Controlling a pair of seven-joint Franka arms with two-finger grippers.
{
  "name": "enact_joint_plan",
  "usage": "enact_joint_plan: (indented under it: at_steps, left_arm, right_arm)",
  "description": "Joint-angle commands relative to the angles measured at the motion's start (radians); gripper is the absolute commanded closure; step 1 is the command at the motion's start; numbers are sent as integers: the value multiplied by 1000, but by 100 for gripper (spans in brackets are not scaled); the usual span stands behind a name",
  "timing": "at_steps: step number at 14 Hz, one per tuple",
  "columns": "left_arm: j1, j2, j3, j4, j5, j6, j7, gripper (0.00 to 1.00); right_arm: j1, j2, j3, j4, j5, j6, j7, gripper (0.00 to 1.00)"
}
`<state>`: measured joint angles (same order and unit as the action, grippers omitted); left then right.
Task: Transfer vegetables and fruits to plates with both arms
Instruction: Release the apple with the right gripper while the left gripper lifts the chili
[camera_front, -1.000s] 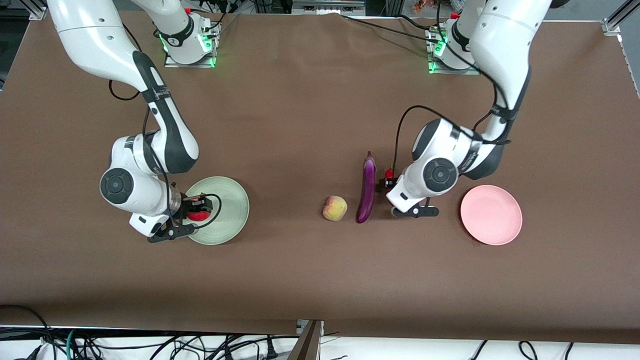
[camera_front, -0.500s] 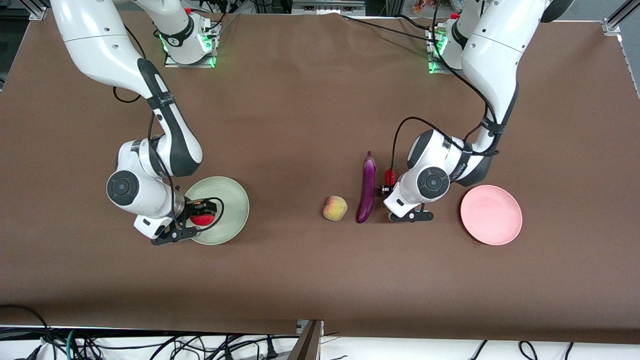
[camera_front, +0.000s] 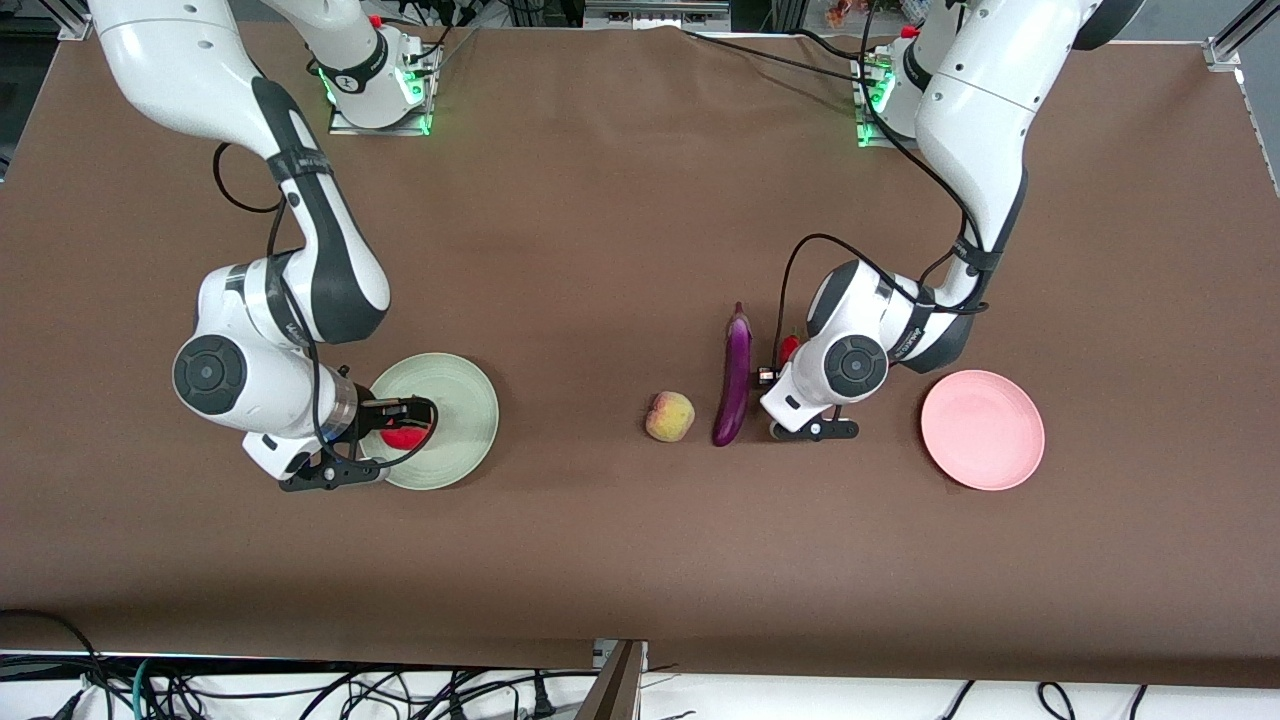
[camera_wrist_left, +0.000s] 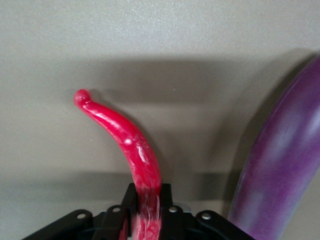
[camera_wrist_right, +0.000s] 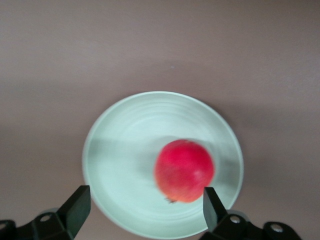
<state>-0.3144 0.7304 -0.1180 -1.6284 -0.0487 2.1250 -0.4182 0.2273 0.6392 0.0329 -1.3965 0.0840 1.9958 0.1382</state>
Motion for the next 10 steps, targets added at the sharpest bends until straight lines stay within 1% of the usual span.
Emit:
enact_joint_plan:
  at_steps: [1, 2, 4, 5, 6, 7, 8, 9, 10]
  left_arm:
    - [11, -44, 20, 30, 1, -57, 54, 94]
    - [30, -54, 30, 71, 1, -127, 109, 94]
    - [81, -54, 44, 143, 13, -248, 197, 94]
    - [93, -57, 61, 166, 76, -282, 235, 94]
    - [100, -58, 81, 185, 177, -307, 302, 94]
    - [116, -58, 84, 189, 257, -313, 391, 93]
    - [144, -58, 84, 189, 310, -307, 465, 93]
    - [181, -57, 83, 191, 340, -303, 529, 93]
    - [220, -43, 83, 189, 336, -292, 591, 92]
  right_arm:
    - [84, 11, -2, 36, 8, -20, 176, 1]
    - [114, 17, -1, 39, 8, -14, 257, 1]
    - [193, 43, -2, 79, 7, -6, 410, 1]
    - [225, 62, -2, 106, 7, 15, 475, 1]
    - [249, 82, -2, 131, 8, 33, 544, 1]
    - [279, 106, -2, 151, 7, 66, 605, 1]
    - [309, 123, -2, 160, 7, 93, 663, 1]
    - [340, 141, -4, 166, 7, 131, 732, 1]
    - [368, 157, -4, 168, 3, 179, 798, 1]
